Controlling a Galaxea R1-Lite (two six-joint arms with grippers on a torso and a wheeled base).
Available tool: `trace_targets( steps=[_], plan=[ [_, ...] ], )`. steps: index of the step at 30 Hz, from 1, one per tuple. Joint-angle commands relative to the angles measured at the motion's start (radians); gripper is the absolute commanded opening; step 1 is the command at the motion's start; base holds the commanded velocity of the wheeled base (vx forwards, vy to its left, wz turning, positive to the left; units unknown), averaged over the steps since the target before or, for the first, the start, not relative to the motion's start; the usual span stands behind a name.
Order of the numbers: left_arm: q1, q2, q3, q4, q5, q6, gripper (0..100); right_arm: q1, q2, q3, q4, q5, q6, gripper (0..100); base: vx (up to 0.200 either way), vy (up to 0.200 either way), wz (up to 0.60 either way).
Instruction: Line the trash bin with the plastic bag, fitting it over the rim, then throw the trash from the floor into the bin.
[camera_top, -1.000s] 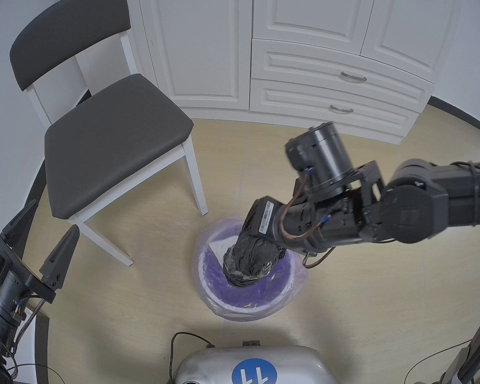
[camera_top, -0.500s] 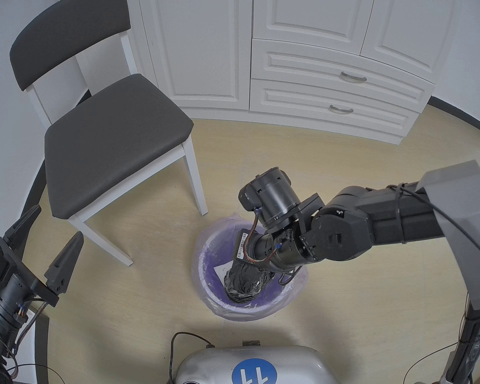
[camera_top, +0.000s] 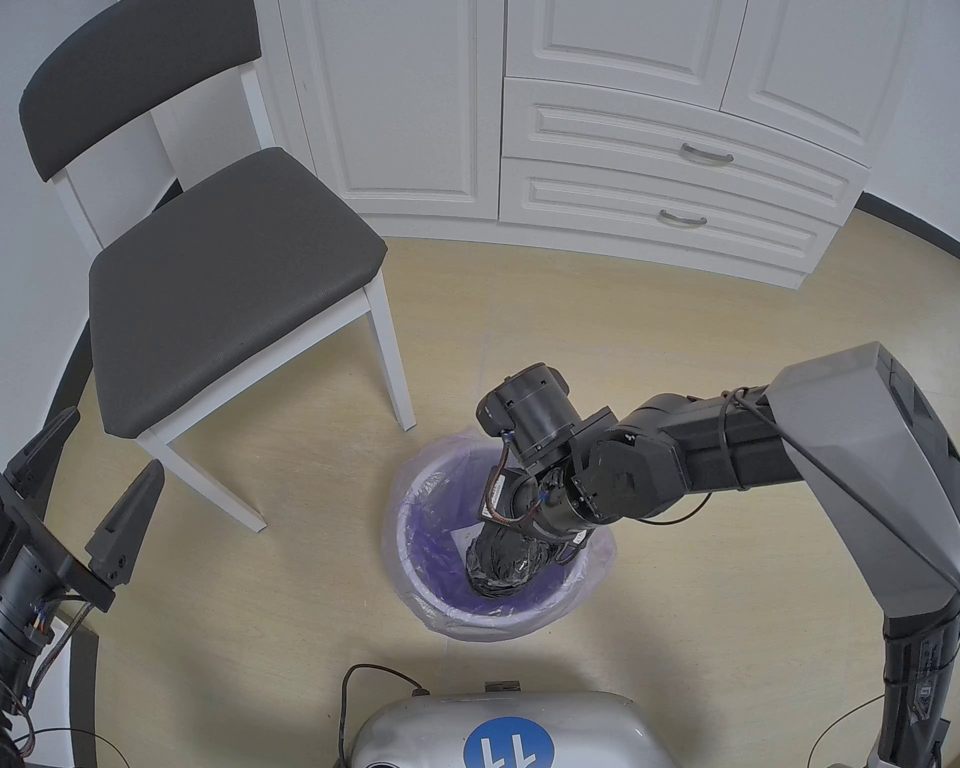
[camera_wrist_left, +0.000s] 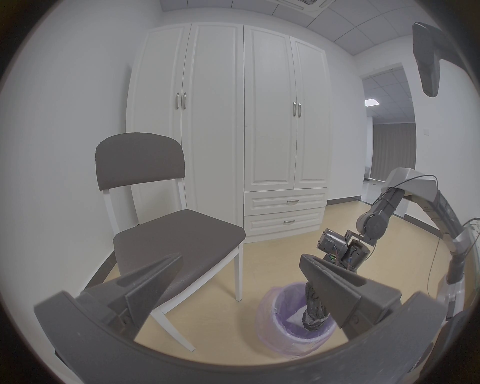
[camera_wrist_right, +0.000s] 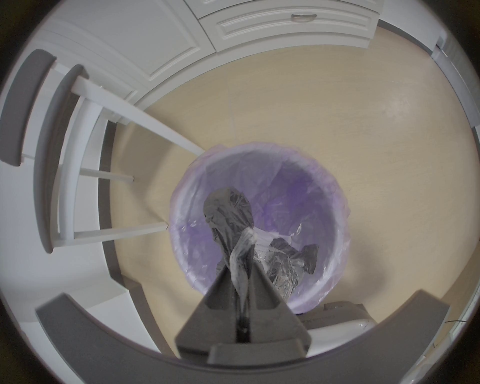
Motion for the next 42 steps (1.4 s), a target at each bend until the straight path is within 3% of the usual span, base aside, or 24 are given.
trace_targets(
  steps=[1,12,19,30,36,42],
  plan=[
    [0.0,-0.001,0.001,-0.001,0.001,0.001,100,-0.024,0.046,-0.029,0.0,-0.019,0.002,0,0.0,0.0,0.0],
    [0.0,-0.001,0.001,-0.001,0.001,0.001,100,-0.05,0.097,-0.111,-0.014,-0.186,0.006,0,0.0,0.0,0.0],
    [0.0,-0.003,-0.001,-0.001,0.001,0.001,100,-0.028,0.086,-0.091,-0.025,-0.18,0.014,0,0.0,0.0,0.0],
    [0.0,-0.003,-0.001,-0.001,0.001,0.002,100,0.116,0.112,-0.029,-0.037,-0.175,0.02,0,0.0,0.0,0.0],
    [0.0,-0.003,0.001,-0.001,0.001,0.004,100,0.128,0.157,-0.071,-0.115,-0.17,0.129,0,0.0,0.0,0.0],
    [0.0,-0.003,0.002,-0.001,0.001,0.004,100,0.107,0.163,-0.075,-0.124,-0.172,0.126,0,0.0,0.0,0.0]
  ],
)
